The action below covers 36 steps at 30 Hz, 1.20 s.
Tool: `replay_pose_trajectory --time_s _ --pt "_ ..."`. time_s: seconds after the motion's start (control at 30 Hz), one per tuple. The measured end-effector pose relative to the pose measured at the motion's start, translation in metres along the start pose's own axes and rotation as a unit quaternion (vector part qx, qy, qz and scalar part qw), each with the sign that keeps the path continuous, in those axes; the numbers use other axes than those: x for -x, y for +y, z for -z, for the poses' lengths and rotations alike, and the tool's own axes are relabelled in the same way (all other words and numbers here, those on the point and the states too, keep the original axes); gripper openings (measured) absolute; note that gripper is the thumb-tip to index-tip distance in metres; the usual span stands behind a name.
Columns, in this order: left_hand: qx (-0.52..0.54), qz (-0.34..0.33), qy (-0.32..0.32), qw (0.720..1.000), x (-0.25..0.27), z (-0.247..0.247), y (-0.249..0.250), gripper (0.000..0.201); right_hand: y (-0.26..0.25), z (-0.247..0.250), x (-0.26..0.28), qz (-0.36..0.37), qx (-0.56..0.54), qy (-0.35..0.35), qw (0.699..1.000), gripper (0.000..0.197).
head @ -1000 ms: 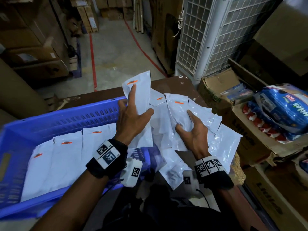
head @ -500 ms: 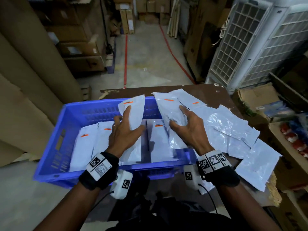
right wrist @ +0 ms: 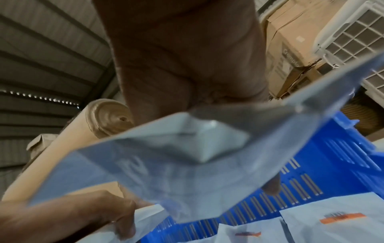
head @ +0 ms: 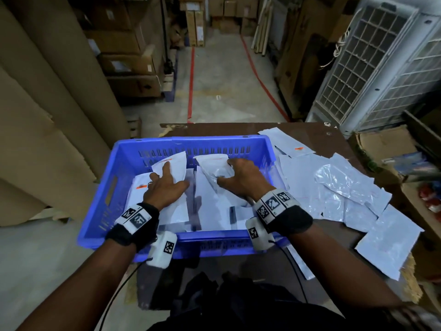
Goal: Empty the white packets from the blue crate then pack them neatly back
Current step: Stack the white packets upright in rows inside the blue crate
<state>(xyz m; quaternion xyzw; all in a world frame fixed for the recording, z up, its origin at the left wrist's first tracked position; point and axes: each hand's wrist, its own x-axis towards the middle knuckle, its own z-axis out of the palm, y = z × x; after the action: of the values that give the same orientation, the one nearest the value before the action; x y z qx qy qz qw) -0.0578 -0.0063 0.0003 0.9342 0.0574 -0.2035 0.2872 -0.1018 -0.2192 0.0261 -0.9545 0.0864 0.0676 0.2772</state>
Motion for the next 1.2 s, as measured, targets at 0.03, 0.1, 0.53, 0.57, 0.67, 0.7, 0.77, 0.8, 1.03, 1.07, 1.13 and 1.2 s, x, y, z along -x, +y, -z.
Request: replay_pose_trajectory --time_s 0.03,0.1,0.53,0.57,0.67,0.7,0.77,0.8,1.03,1.07,1.13,1.2 --pt "-0.004 0.003 -0.007 1.0 -0.003 0.002 0.0 0.107 -0.001 -0.002 -0.004 -0.005 0.01 -0.01 1.0 0.057" --pt "-0.024 0.002 -0.02 0.999 -0.009 0.004 0.001 0.104 -0.003 -0.006 -0.012 -0.011 0.022 -0.025 0.999 0.056" --pt "-0.167 0.029 -0.081 0.982 -0.037 -0.01 0.007 0.091 -0.022 -0.029 -0.04 -0.025 0.115 -0.105 0.988 0.053" --pt "-0.18 0.026 -0.077 0.98 -0.036 -0.01 0.009 0.091 -0.022 -0.03 -0.041 -0.025 0.121 -0.108 0.987 0.054" --pt "-0.232 0.008 -0.075 0.97 -0.034 -0.009 0.014 0.085 -0.024 -0.031 -0.042 -0.02 0.124 -0.124 0.984 0.055" --pt "-0.25 0.001 -0.083 0.965 -0.036 -0.01 0.015 0.085 -0.024 -0.031 -0.042 -0.019 0.129 -0.134 0.982 0.057" --pt "-0.271 -0.017 -0.112 0.956 -0.036 -0.009 0.017 0.08 -0.026 -0.029 -0.043 -0.011 0.141 -0.152 0.978 0.063" --pt "-0.279 -0.022 -0.12 0.952 -0.037 -0.009 0.017 0.074 -0.026 -0.029 -0.045 -0.009 0.147 -0.162 0.976 0.066" --pt "-0.299 -0.025 -0.13 0.945 -0.047 0.008 0.014 0.094 -0.029 -0.009 -0.057 0.017 0.205 -0.185 0.961 0.043" --pt "-0.305 -0.031 -0.136 0.942 -0.047 0.011 0.015 0.1 -0.029 -0.005 -0.058 0.023 0.214 -0.184 0.959 0.044" --pt "-0.332 -0.053 -0.141 0.931 -0.047 0.013 0.017 0.115 -0.03 0.0 -0.06 0.033 0.238 -0.196 0.951 0.049" --pt "-0.363 -0.074 -0.145 0.918 -0.047 0.012 0.02 0.126 -0.029 0.001 -0.063 0.034 0.25 -0.213 0.944 0.053"
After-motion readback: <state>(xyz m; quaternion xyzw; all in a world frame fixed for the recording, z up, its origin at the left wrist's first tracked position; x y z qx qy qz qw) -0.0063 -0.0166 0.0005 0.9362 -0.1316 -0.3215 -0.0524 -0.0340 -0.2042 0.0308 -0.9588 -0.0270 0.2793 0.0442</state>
